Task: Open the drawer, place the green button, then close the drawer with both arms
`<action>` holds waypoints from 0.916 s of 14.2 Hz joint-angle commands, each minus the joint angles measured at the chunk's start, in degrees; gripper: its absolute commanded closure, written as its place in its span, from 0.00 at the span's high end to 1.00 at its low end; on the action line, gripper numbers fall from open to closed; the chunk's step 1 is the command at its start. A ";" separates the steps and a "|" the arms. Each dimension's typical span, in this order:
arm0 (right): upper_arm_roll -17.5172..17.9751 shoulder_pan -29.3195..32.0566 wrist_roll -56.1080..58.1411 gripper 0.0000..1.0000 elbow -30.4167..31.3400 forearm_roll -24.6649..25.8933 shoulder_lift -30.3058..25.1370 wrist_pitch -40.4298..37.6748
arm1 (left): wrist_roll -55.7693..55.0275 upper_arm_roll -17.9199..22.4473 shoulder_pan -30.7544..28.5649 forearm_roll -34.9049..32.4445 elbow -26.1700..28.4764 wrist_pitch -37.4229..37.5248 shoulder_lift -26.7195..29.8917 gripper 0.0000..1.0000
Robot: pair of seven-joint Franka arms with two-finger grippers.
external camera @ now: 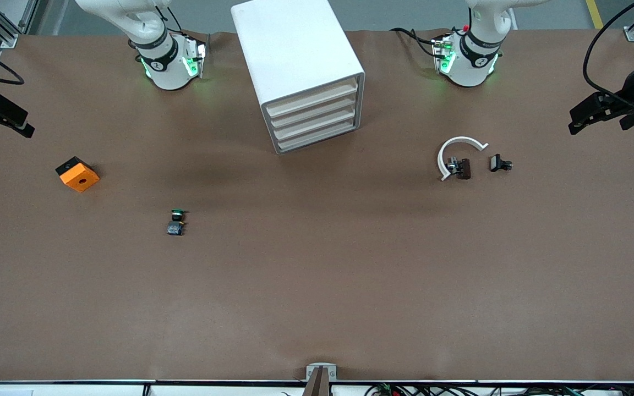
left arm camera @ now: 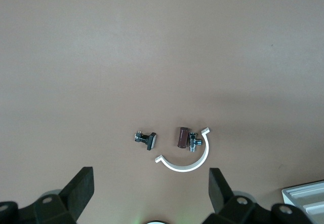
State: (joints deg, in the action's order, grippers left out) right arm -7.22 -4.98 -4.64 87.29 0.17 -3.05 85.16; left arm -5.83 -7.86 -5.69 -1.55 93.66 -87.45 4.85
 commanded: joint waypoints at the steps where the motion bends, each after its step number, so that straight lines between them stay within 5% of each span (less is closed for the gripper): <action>1: 0.81 1.02 0.34 1.00 -0.63 0.89 0.15 -0.70 | 0.82 -0.05 -0.02 -0.91 -1.72 1.58 -0.98 1.00; 5: 0.81 1.02 0.34 1.00 -0.63 0.98 0.15 -0.61 | 0.03 -0.05 0.24 -0.39 -3.48 1.49 -4.58 1.00; 13: 1.07 -0.55 0.42 1.00 2.52 0.18 4.53 0.26 | -7.67 -0.84 1.38 0.23 -7.35 0.18 -21.71 1.00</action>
State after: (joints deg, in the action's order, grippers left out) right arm -6.75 -5.08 -4.61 89.03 0.17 -0.48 84.79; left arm -8.53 -8.10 -5.08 -1.49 88.91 -87.70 -12.82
